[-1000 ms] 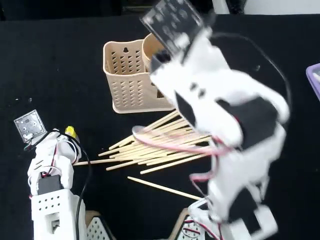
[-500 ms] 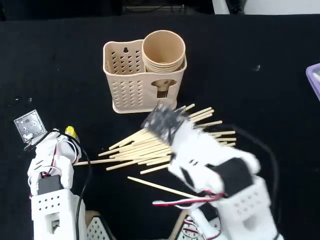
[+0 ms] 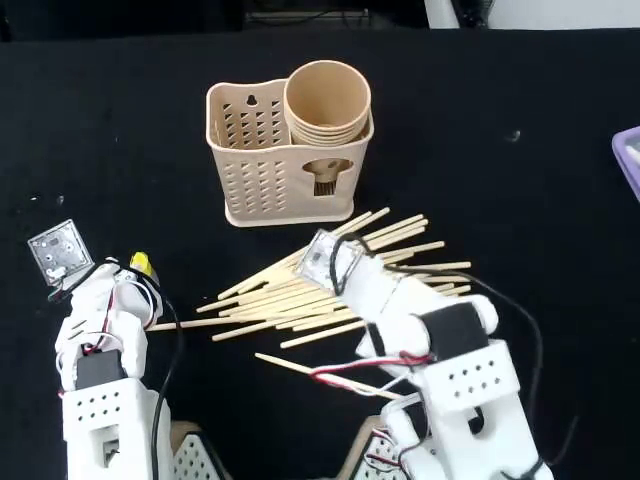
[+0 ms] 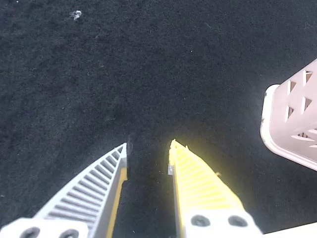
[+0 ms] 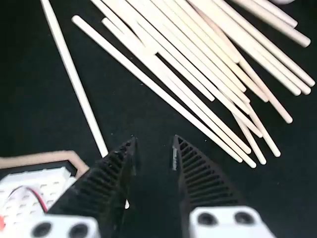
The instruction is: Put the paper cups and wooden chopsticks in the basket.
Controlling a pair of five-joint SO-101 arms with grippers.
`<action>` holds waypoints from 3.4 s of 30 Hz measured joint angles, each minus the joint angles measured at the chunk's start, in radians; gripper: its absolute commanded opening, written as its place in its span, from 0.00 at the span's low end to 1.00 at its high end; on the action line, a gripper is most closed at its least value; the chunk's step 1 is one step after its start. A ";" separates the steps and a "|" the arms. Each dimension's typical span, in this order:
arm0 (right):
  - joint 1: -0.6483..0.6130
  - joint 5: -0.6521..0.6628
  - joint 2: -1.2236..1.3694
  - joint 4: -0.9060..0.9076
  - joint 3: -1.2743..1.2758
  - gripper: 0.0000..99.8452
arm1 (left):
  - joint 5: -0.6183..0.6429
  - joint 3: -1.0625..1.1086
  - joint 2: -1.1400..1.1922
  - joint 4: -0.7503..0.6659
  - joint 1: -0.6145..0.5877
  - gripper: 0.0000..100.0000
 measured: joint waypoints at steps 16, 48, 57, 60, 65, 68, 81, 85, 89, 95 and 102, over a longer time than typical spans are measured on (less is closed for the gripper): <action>0.098 0.106 0.071 -0.242 0.226 0.12 | 0.000 0.000 0.000 0.000 0.000 0.14; 0.098 0.083 0.071 -0.259 0.242 0.12 | 0.000 0.000 0.000 0.000 0.000 0.14; 0.095 0.227 0.071 -0.181 0.239 0.12 | 0.000 0.000 0.000 0.000 0.000 0.15; 0.015 0.242 0.071 -0.146 0.239 0.12 | 0.000 0.000 0.000 0.000 0.000 0.15; -0.183 0.195 0.071 -0.137 0.239 0.19 | 0.000 0.000 0.000 0.000 0.000 0.15; -0.264 0.172 0.081 -0.150 0.239 0.21 | 0.000 0.000 0.000 0.000 0.000 0.15; -0.298 0.126 0.491 -0.489 0.293 0.21 | 0.057 0.000 0.000 -0.040 -0.124 0.15; -0.299 0.124 0.546 -0.509 0.275 0.17 | 0.060 0.000 0.000 -0.040 -0.124 0.15; -0.298 0.123 0.546 -0.516 0.273 0.17 | 0.060 0.000 0.000 -0.040 -0.124 0.15; -0.299 0.123 0.514 -0.411 0.212 0.17 | 0.060 0.000 0.000 -0.040 -0.124 0.15; -0.305 0.112 0.353 -0.279 0.196 0.17 | 0.060 0.000 0.000 -0.040 -0.124 0.15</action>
